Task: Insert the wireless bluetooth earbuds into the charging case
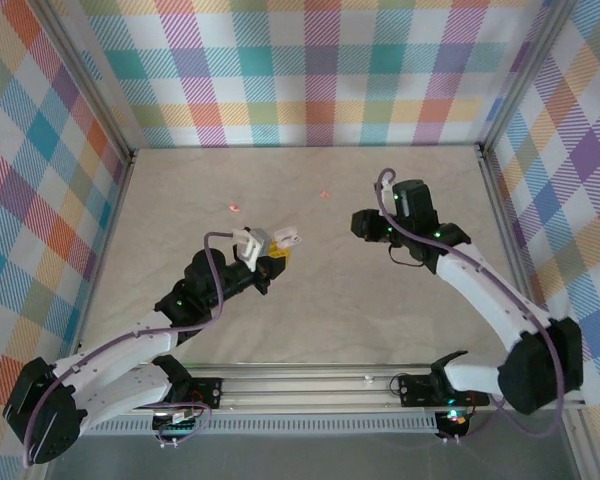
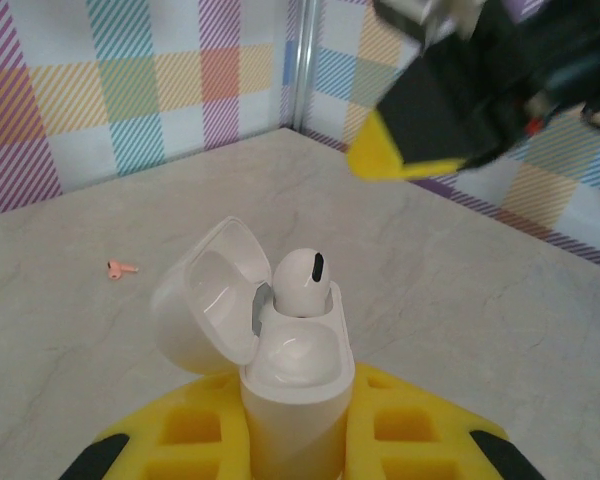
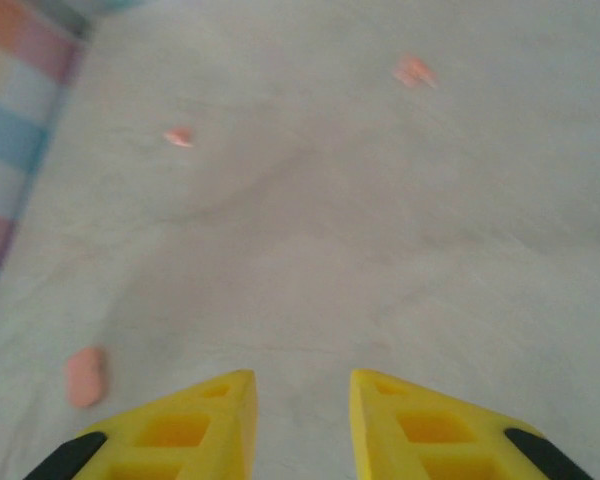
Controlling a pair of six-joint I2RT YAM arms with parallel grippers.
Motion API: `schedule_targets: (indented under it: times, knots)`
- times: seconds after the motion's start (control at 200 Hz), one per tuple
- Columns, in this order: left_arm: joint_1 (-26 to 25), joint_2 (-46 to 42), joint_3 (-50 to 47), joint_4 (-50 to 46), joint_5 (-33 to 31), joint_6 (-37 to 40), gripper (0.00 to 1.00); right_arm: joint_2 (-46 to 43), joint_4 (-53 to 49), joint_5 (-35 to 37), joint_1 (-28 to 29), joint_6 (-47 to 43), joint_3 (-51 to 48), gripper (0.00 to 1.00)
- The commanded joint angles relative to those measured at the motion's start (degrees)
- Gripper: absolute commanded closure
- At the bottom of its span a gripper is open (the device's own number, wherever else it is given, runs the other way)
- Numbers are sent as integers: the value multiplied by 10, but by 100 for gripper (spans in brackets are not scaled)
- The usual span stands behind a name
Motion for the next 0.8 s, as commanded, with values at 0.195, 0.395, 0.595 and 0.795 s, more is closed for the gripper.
schedule_targets:
  times: [0.195, 0.395, 0.595, 0.795]
  knots:
    - [7, 10, -1, -12, -2, 3, 100, 34, -39, -30, -28, 41, -81, 70]
    - [8, 4, -4, -21, -1, 8, 100, -39, -199, 18, 48, 73, -94, 68]
    - [8, 6, -2, -23, 19, 9, 100, -188, -309, -2, 168, 157, -162, 62]
    - [8, 8, 1, -33, 45, 4, 100, -258, -430, 46, 303, 281, -184, 58]
